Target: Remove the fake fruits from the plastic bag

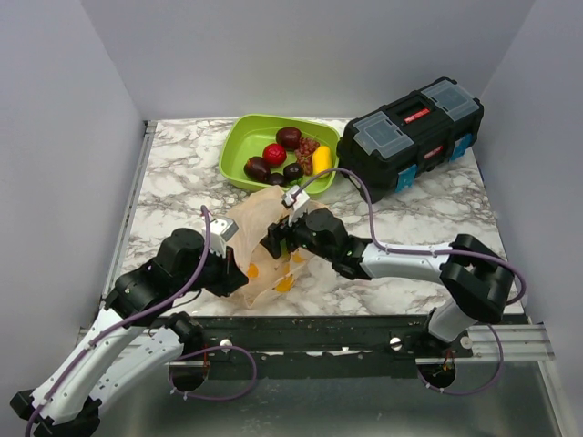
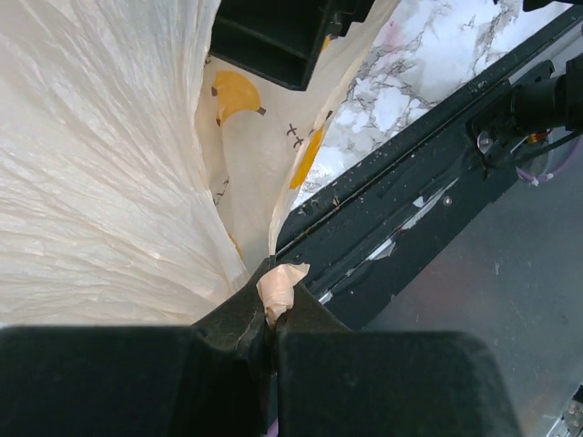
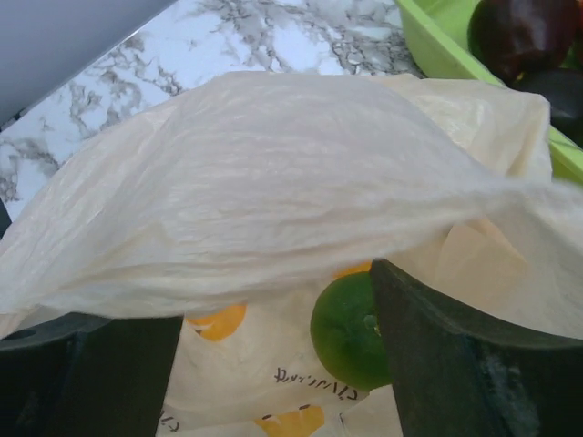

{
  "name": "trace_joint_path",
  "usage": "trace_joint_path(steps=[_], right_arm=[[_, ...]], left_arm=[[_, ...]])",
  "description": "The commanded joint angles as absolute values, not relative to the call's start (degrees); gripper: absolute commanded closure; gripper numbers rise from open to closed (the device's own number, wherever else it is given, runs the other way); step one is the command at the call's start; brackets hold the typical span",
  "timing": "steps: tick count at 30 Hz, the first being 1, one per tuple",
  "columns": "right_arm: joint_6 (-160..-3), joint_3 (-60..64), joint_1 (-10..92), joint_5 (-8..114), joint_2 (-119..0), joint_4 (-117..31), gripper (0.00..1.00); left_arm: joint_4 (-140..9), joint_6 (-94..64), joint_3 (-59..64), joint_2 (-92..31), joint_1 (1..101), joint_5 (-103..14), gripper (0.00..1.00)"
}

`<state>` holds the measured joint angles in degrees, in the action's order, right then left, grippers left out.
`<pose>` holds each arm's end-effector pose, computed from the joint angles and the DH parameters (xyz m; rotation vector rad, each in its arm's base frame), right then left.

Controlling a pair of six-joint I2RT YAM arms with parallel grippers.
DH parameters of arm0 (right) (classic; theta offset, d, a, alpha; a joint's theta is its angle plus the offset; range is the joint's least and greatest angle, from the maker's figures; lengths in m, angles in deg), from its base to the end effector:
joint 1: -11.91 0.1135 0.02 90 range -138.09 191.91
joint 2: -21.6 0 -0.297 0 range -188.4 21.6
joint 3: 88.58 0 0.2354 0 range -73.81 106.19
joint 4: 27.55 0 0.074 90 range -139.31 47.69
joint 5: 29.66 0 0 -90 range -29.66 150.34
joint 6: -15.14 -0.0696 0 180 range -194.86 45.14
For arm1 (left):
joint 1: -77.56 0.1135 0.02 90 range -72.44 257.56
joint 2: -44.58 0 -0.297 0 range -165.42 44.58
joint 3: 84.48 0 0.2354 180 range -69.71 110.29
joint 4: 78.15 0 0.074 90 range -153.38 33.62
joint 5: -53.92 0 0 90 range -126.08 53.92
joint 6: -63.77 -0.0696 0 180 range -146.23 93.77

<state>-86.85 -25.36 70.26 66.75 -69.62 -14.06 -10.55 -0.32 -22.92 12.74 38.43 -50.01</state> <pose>0.2022 0.3132 0.2640 -0.6682 1.7685 0.7558 0.0545 -0.0659 0.3000 0.4111 2.3244 -0.8622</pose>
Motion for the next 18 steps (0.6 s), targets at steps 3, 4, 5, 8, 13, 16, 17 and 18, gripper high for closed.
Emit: trace_joint_path(steps=[3,4,5,8,13,16,17,18], right_arm=[[-86.22,-22.04,70.54,60.69,-74.38,-14.1,0.28],[-86.36,-22.86,70.59,60.72,-74.74,-13.35,0.29],[-86.28,-23.31,70.58,60.73,-75.05,-12.8,0.3],[-85.96,-22.23,70.59,64.53,-76.84,-15.26,0.3],[-85.5,-20.58,70.61,68.13,-80.46,-17.9,0.3],[-86.84,-20.66,70.58,73.66,-81.25,-18.59,0.27],[-86.77,-20.76,70.62,75.12,-81.38,-18.8,0.26],[-86.3,-20.88,70.6,76.16,-81.49,-18.93,0.26]], left_arm=[[-10.3,-0.55,-23.13,13.72,38.11,-49.22,1.0],[-10.21,-0.65,-23.05,13.35,38.19,-49.35,1.0],[-10.21,-0.66,-22.99,13.12,38.14,-49.43,1.0],[-10.21,-0.75,-23.04,12.87,38.18,-49.61,1.0],[-10.21,-0.66,-23.13,13.48,38.15,-49.44,1.0],[-10.3,-0.57,-23.21,14.01,38.13,-49.28,1.0],[-10.3,-0.57,-23.15,14.02,38.14,-49.28,1.0],[-10.3,-0.65,-23.13,13.78,38.18,-49.42,1.0]])
